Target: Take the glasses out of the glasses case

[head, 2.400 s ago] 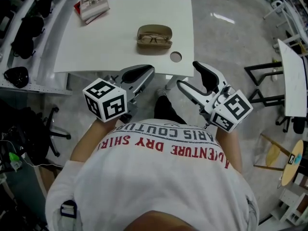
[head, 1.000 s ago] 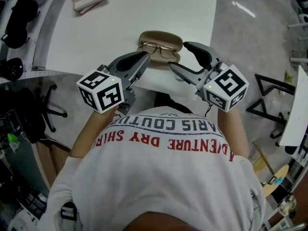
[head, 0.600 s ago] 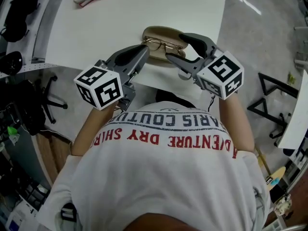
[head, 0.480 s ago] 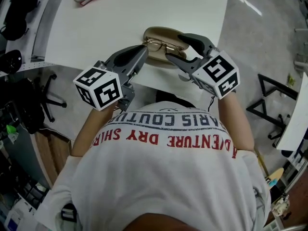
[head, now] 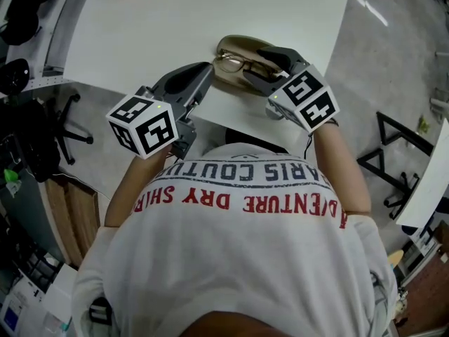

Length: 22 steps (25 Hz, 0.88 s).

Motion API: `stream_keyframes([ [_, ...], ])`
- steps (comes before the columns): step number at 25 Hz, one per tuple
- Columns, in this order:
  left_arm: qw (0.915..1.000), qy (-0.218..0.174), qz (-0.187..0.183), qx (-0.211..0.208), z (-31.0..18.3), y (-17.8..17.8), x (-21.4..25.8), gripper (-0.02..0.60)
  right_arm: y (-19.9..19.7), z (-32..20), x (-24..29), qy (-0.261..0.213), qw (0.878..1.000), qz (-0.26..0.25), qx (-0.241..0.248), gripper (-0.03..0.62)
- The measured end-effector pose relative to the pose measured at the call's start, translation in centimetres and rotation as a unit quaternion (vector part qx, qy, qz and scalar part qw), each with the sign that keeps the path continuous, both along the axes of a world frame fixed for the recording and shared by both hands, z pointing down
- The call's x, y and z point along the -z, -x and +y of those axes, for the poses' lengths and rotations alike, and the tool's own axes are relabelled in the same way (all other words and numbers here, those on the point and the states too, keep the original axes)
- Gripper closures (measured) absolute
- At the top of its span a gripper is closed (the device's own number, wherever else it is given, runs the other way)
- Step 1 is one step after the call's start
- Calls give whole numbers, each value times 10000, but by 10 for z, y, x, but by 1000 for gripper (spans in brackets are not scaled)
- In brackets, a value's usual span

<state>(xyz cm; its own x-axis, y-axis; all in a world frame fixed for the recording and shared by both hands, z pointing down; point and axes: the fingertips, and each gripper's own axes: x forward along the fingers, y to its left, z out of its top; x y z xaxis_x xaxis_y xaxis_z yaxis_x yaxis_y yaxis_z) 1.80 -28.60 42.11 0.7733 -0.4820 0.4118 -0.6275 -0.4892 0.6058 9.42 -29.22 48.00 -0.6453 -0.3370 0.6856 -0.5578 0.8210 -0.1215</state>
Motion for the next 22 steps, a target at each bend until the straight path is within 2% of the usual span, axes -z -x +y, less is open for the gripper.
stream_keyframes([
  [5,9999,23,3,116,2,7,-1,534,1,-2,-15,132,9996,262,49,396],
  [22,9994,139,56,313,7,15,-10,534,2,-8,-41,173,9929,1132,322,523],
])
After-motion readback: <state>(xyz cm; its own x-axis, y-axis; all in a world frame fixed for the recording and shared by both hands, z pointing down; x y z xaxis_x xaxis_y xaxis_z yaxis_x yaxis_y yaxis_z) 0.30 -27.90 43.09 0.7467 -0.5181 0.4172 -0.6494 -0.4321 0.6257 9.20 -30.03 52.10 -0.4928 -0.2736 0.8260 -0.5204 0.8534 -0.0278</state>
